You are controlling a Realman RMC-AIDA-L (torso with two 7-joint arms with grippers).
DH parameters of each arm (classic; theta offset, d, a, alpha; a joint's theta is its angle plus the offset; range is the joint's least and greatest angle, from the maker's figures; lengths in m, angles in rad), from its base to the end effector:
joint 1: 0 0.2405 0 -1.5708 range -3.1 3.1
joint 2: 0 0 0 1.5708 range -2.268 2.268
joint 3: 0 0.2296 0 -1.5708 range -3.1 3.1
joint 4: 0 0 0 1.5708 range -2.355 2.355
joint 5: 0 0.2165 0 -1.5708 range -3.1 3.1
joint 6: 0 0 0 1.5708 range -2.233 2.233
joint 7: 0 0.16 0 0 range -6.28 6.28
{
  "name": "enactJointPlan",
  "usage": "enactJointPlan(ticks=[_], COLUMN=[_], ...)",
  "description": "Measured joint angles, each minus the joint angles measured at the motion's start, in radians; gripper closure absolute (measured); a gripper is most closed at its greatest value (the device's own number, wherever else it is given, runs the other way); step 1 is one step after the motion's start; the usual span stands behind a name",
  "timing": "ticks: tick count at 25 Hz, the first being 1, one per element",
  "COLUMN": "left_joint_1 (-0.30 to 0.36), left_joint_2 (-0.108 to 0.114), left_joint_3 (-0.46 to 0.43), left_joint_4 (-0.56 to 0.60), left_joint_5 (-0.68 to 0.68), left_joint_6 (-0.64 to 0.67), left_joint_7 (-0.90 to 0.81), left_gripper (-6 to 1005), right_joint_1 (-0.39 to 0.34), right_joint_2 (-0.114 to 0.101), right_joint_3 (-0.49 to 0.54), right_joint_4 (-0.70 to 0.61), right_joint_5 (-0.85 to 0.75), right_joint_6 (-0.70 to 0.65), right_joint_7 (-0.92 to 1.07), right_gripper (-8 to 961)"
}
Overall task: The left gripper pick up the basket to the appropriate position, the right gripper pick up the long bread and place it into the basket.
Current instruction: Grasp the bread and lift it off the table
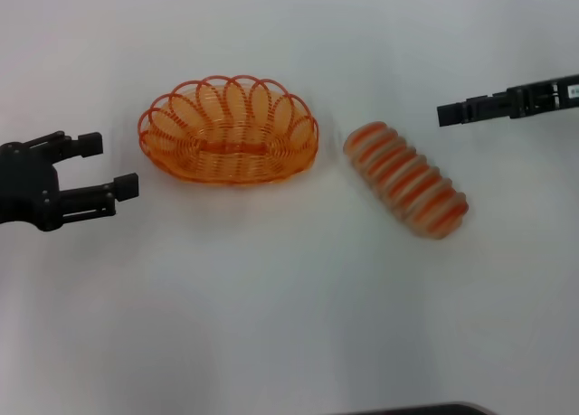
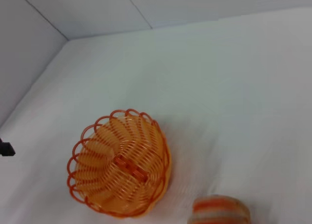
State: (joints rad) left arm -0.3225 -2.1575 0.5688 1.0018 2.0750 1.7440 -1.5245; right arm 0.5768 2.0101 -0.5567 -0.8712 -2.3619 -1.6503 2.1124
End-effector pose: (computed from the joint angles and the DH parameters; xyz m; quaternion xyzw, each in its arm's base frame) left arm -0.2686 0.2794 0.0425 -0.9204 -0.2691 -0.2323 0.1627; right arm 0.2677 0.3400 0.0602 -0.8538 0.4918 0.1223 0.1195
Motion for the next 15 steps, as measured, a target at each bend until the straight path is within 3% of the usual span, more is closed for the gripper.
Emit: enactJointPlan(ticks=[5,15], left_joint_1=[0.003,0.007], left_joint_2=[0.0,-0.003], left_joint_3=[-0.004,-0.014], left_joint_4=[-0.005,-0.02], left_joint_5=[-0.001,-0.003], left_joint_6=[0.002,-0.018], left_joint_7=[0.014,0.043], left_gripper=[123,123], right_joint_1=[0.067,0.183], right_joint_2=[-0.026,-0.041], right_joint_3=[-0.074,-0.156], right_joint_4=[-0.005,-0.003], right_joint_5=[-0.078,-0.264], right_joint_6=[0.004,-0.031], right_joint_7=[0.183,0.388], right_gripper=[39,40])
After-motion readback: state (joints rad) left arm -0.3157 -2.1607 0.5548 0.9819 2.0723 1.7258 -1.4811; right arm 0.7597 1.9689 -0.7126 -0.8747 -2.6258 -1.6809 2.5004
